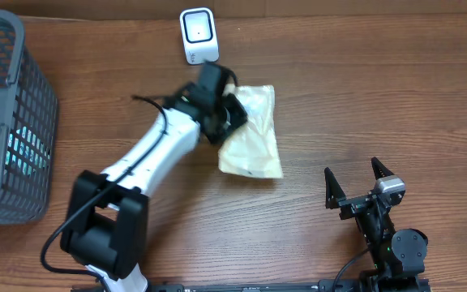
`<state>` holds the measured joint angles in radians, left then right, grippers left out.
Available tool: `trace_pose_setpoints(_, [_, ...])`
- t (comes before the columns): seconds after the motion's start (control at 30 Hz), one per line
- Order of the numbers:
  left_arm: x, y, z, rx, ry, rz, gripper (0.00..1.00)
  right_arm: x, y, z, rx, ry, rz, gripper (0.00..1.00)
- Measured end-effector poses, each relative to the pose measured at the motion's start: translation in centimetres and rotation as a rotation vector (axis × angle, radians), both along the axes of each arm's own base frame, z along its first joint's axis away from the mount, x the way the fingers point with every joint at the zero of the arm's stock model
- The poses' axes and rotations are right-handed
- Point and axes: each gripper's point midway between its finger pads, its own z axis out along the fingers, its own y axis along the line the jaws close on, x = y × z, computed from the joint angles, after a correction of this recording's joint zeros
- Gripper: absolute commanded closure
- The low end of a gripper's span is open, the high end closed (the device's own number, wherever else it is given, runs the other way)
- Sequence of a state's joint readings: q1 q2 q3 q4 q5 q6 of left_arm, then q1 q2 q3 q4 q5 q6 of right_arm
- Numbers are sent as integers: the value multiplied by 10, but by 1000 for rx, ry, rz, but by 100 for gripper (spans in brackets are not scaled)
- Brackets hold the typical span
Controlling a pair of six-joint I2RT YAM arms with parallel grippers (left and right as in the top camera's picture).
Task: Scan the item barcode
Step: 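Carry the bag to the table center and release it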
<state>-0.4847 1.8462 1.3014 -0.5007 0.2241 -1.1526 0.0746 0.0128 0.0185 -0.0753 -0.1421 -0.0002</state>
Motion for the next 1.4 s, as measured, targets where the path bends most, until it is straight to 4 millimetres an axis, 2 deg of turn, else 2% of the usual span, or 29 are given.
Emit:
trace_pose_setpoints(0.1, [-9,-15,-13,3,-14,35,96,0,0,0,0,0,0,0])
trace_pose_setpoints(0.23, [-13,-25,-17,15,-39,61,92,0,0,0,0,0,0,0])
trace_pose_setpoints(0.47, [-7,-18,-17,49,-67,114,85,0,0,0,0,0,0,0])
trace_pose_setpoints(0.73, [-2,-11,-17,82,-90,139,85,0,0,0,0,-1,0,0])
trace_pose_setpoints(0.9, [3,-14,-20,74,-103,140,86,0,0,0,0,0,0,0])
trace_pose_setpoints(1.0, [7,-21,-32,56,-98,130,84,0,0,0,0,0,0,1])
trace_pose_setpoints(1.03, [7,-22,-34,57,-95,128,81,0,0,0,0,0,0,0])
trace_pose_setpoints(1.07, [6,-22,-37,58,-88,126,72,0,0,0,0,0,0,0])
trace_pose_setpoints(1.1, [5,-22,-40,60,-81,124,59,0,0,0,0,0,0,1])
trace_pose_setpoints(1.17, [4,-22,-42,60,-77,118,24,0,0,0,0,0,0,0])
trace_pose_setpoints(1.2, [5,-23,-41,62,-83,111,0,0,0,0,0,0,0,0])
trace_pose_setpoints(1.4, [9,-27,-37,59,-127,62,1,0,0,0,0,0,0,0])
